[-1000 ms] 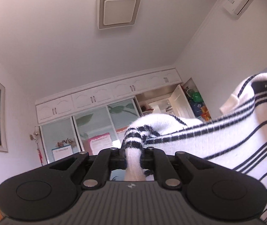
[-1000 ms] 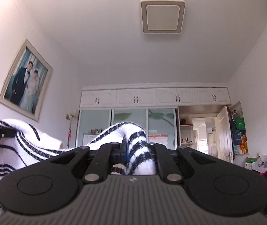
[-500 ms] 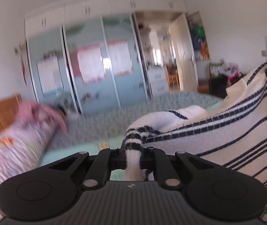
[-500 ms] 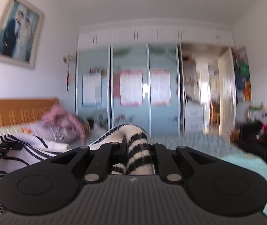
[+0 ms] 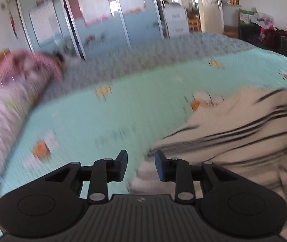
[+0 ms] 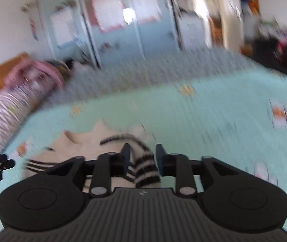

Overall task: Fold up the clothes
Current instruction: 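Lay the sweater flat on the bed and open both grippers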

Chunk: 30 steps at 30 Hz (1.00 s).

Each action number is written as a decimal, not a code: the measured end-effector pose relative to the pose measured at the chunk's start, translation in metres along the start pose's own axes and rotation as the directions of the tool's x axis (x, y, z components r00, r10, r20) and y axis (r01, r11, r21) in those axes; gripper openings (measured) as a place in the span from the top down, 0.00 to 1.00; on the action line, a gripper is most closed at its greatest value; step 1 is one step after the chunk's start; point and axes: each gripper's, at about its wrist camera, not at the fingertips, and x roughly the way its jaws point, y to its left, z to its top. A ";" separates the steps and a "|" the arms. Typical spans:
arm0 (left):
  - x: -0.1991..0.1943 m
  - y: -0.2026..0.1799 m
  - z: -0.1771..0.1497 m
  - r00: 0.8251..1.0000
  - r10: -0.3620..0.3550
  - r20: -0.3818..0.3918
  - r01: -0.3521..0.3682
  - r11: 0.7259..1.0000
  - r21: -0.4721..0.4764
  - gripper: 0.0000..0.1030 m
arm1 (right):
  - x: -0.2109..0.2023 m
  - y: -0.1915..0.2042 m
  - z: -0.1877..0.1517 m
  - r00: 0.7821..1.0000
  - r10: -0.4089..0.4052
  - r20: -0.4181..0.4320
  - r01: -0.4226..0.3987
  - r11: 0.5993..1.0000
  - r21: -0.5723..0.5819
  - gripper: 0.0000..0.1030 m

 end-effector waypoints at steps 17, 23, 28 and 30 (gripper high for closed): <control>-0.151 0.015 -0.224 0.971 -0.221 -0.093 0.193 0.951 -0.242 0.52 | -0.194 -0.082 -0.239 0.975 0.006 -0.223 0.035 0.983 0.178 0.37; -0.168 0.012 -0.226 0.980 -0.191 -0.061 0.168 0.948 -0.269 0.51 | -0.170 -0.090 -0.260 0.956 0.029 -0.293 0.053 0.963 0.266 0.43; -0.170 0.009 -0.222 0.982 -0.181 -0.056 0.159 0.950 -0.268 0.50 | -0.169 -0.087 -0.252 0.955 0.031 -0.296 0.036 0.975 0.219 0.95; -0.170 0.006 -0.220 0.982 -0.180 -0.055 0.160 0.952 -0.262 0.50 | -0.176 -0.095 -0.235 0.967 0.011 -0.256 0.043 0.978 0.206 0.96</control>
